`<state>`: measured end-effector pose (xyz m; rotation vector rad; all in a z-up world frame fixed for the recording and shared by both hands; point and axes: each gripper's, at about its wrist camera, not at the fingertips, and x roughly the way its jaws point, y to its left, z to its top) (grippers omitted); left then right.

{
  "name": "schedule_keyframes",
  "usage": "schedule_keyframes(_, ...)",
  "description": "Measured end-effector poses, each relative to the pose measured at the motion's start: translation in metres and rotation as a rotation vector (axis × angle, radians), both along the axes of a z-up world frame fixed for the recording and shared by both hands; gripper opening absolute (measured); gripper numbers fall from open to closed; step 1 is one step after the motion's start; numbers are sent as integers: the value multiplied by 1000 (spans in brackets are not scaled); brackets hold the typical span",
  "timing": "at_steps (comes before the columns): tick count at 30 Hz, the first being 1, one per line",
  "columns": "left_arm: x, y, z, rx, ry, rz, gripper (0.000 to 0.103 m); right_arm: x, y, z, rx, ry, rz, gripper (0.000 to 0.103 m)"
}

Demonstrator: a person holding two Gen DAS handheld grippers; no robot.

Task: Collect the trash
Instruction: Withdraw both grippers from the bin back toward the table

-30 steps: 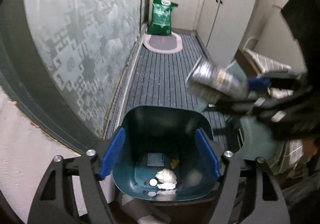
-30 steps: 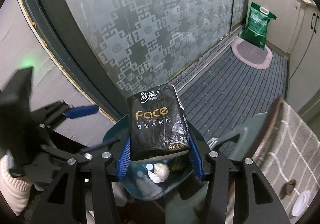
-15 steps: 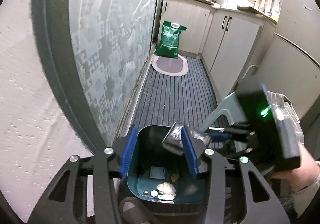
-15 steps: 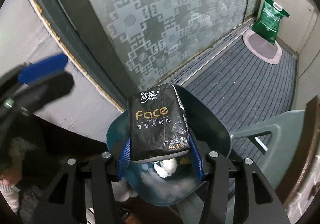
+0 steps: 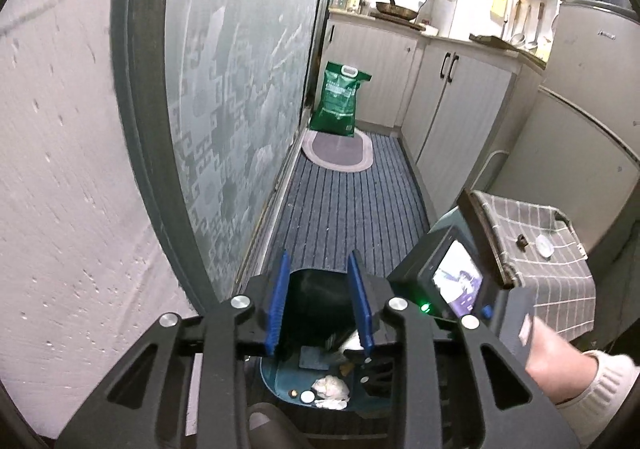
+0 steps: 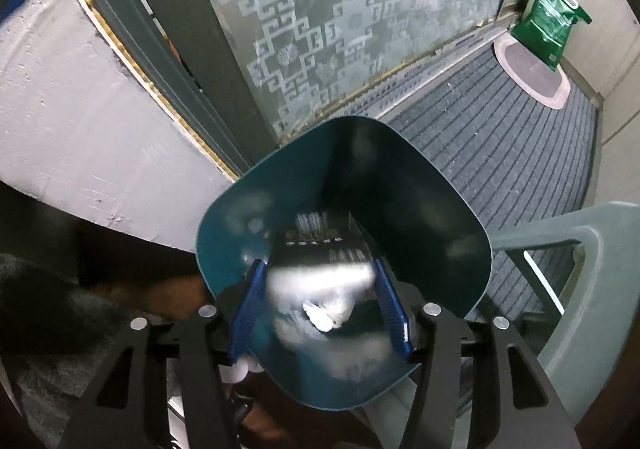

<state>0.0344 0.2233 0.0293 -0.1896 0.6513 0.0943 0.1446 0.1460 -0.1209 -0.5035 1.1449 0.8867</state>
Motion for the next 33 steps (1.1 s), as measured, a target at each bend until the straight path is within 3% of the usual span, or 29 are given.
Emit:
schedule_keyframes(10,-5,-9,18,9,-57,1,32,-5,-16,7,18,-16,-8,56)
schedule_keyframes(13,-5,-14,25,21,-74,-2,32,-5,-20,13,35,-20,-10,51)
schedule_keyframes(24,7,-39,32,18,-100,-14,37,-10,-57,63,184,-102,-29,31)
schedule_keyframes(33,23,-64,35,9,-112,-45,44,-2,-109,105,294,-173,-93,28)
